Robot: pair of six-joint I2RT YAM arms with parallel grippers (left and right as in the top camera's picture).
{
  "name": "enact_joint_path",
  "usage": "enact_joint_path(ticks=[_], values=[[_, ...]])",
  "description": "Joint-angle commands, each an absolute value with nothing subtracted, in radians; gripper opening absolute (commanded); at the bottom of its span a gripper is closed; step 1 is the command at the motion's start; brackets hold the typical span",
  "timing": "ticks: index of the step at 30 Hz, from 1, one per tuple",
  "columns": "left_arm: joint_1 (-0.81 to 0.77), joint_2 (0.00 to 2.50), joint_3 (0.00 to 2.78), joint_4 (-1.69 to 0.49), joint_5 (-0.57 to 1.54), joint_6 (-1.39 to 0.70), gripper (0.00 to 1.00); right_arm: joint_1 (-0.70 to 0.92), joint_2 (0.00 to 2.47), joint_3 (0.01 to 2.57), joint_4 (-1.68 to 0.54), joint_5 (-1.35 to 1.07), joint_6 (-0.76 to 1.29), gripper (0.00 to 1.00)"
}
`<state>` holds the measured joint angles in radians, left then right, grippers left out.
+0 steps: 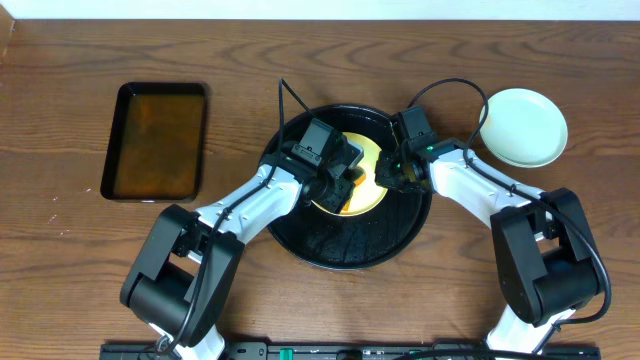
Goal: Clean dirty plates on tray and stack at the side
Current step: 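Hold the yellow plate with the right gripper and scrub it with the sponge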
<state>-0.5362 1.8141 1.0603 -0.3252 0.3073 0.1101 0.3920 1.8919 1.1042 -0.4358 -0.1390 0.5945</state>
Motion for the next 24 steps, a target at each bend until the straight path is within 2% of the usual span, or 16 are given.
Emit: enact_joint_path(ticks=[1, 13, 15, 17, 20, 24], values=[[-0.537, 1.824, 1.069, -0.318, 0.299, 0.132, 0.53, 0.395, 1.917, 1.1, -0.438, -0.113, 0.59, 0.12], [-0.537, 1.869, 1.069, -0.248, 0.302, 0.134, 0.52, 0.395, 1.917, 1.1, -0.439, -0.113, 0.589, 0.12], [-0.537, 1.872, 1.069, -0.247, 0.302, 0.134, 0.47, 0.395, 1.917, 1.1, -0.439, -0.113, 0.589, 0.12], [-0.536, 1.869, 1.07, -0.241, 0.302, 0.134, 0.31, 0.395, 1.917, 1.1, -0.439, -0.113, 0.589, 0.12], [-0.536, 1.852, 1.072, -0.241, 0.302, 0.134, 0.14, 0.395, 1.917, 1.1, -0.44, -0.113, 0.589, 0.12], [-0.536, 1.791, 1.072, -0.238, 0.302, 0.115, 0.12, 0.395, 1.917, 1.1, -0.44, -0.113, 0.589, 0.12]])
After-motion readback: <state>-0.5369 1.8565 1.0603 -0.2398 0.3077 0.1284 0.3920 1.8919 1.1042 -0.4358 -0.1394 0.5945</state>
